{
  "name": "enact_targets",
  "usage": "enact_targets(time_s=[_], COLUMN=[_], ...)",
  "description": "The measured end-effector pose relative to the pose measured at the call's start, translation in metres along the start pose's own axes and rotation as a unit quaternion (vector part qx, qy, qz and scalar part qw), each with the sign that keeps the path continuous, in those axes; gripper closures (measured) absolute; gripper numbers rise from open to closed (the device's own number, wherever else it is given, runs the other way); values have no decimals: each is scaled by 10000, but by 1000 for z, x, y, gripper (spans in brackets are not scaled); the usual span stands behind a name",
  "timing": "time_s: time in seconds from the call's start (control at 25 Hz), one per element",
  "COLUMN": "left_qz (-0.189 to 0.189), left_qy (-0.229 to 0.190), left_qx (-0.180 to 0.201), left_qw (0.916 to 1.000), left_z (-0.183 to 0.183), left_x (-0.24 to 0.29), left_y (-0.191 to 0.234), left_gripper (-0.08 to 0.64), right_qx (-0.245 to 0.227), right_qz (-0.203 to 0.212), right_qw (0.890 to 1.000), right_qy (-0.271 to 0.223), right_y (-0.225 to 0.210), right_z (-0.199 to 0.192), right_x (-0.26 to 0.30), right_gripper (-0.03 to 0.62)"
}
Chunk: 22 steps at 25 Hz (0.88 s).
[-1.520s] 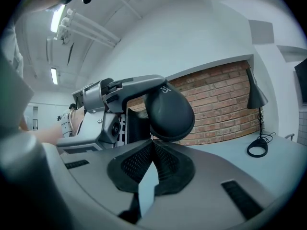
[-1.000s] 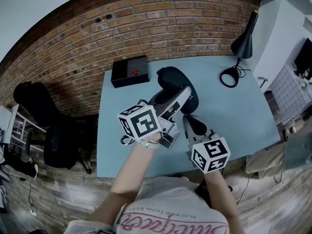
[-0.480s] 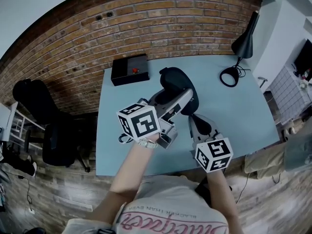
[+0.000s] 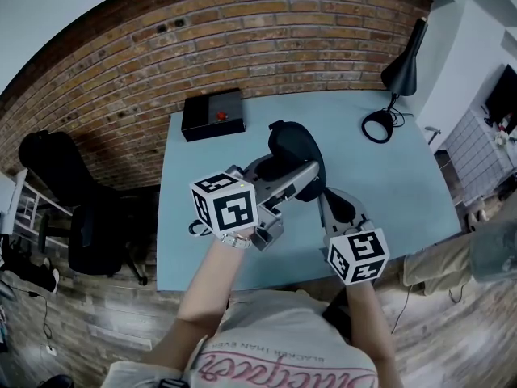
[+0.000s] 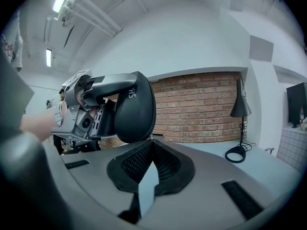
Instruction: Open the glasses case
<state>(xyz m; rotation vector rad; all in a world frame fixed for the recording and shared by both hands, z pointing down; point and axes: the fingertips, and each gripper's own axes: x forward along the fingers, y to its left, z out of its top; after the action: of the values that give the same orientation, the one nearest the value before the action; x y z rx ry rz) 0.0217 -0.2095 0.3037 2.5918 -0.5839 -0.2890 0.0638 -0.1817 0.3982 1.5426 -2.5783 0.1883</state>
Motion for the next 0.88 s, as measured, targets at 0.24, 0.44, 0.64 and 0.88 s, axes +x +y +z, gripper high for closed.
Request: enact_targets(time_s=[0.24,0.44,0.64,0.88], left_qz=[-183,-327,-378,-504], left_qy=[348,674,925,1176], left_qx=[197,340,415,498], left_qw=[9990,9966,9941,9905], left_z=[-8,-12,-18,-22], left_x=[-5,-8,-8,-11], left_y=[-3,-5,-4,-3], left_gripper=[304,304,304,304], right_qx=[-697,-1063,-1298,-1505], right_qz=[60,140,167,259], right_qw=[9975,9942,9913,9882], right_qy=[84,107,152,124], right_y=[5,9,9,15], right_z=[0,2,3,12], right_x=[-1,0,1,3], right_gripper=[575,575,575,575])
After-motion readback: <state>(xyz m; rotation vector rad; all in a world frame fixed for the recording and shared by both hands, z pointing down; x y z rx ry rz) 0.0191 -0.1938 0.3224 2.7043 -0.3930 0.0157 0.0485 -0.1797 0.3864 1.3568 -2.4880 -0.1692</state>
